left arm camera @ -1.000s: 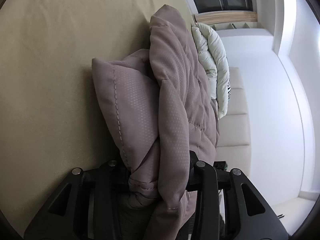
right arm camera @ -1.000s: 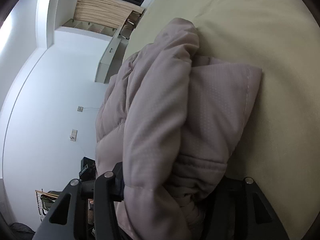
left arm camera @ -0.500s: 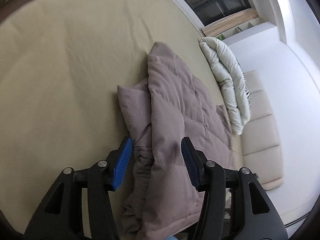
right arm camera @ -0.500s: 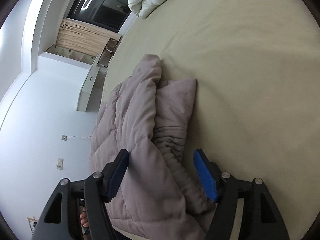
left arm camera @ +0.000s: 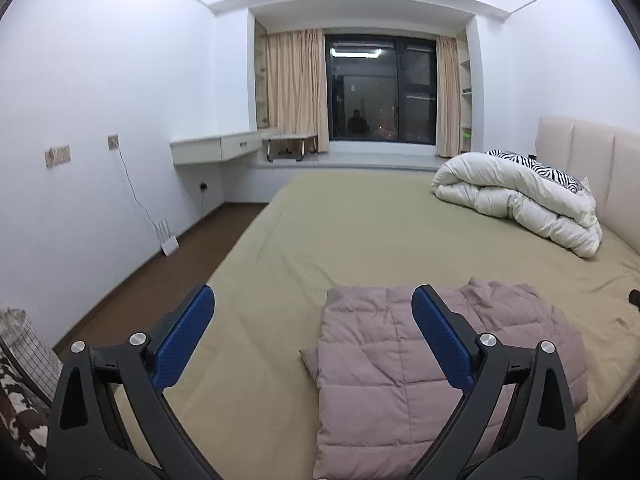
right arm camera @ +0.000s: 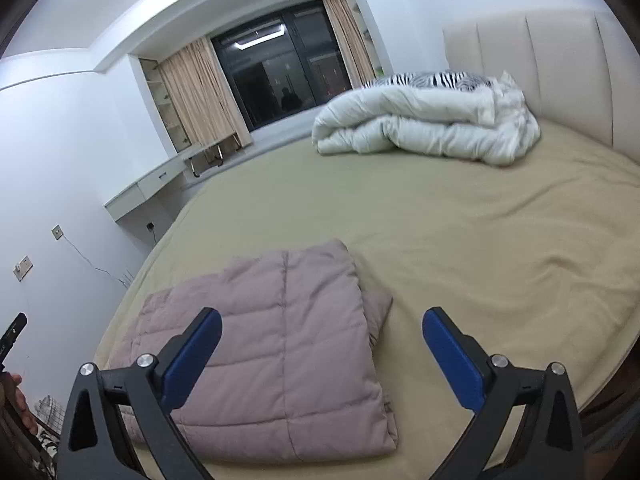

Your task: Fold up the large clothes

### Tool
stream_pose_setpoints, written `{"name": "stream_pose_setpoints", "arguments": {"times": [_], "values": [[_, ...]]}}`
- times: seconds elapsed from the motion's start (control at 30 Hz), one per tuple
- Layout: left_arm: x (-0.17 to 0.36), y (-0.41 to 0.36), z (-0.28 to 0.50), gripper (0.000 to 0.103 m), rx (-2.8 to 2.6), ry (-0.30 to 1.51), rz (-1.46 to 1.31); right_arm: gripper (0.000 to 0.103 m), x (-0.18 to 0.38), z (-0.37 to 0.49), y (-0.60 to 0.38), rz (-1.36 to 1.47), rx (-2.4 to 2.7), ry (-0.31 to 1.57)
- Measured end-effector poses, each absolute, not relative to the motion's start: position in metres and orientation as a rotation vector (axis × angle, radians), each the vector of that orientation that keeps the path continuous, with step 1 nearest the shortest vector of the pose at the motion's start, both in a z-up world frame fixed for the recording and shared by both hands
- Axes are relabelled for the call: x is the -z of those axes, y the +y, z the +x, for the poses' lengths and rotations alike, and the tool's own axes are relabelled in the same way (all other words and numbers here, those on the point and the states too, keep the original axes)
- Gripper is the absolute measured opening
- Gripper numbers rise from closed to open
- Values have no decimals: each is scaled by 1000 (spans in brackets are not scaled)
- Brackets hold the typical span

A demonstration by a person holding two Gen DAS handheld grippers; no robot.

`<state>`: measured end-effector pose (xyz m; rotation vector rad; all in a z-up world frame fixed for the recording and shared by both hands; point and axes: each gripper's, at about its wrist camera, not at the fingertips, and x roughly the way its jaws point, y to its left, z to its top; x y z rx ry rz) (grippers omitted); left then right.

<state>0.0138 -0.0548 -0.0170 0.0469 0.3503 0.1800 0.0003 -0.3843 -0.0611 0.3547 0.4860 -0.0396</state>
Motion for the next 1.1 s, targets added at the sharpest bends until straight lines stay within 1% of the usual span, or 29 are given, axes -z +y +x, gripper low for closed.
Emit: {"name": "stream_pose_setpoints", "arguments": {"times": [0.07, 0.2, 0.37, 0.47, 0.6, 0.7, 0.83, 0.97, 1.1], "values": [[-2, -78, -3, 103, -196, 313, 77, 103, 40, -5, -373, 315, 56, 426], [-36, -111, -23, 103, -179, 273, 90, 103, -2, -17, -355, 245, 79, 345], [-56, -128, -21, 103, -215, 368, 140, 103, -44, -41, -334, 158, 163, 255], [-53, -135, -19, 103, -254, 430, 163, 103, -57, -46, -322, 146, 126, 308], [-32, -136, -9, 103, -227, 545, 109, 103, -51, -38, -306, 147, 96, 475], [-8, -134, 1, 103, -221, 644, 80, 103, -31, -27, -295, 154, 104, 612], [25, -131, 18, 103, -202, 757, 26, 103, -2, -17, -284, 165, 123, 716], [42, -129, 23, 103, -203, 794, 41, 103, 12, -14, -272, 158, 125, 764], [52, -126, 28, 103, -199, 809, 49, 103, 13, -14, -259, 125, 114, 777]]}}
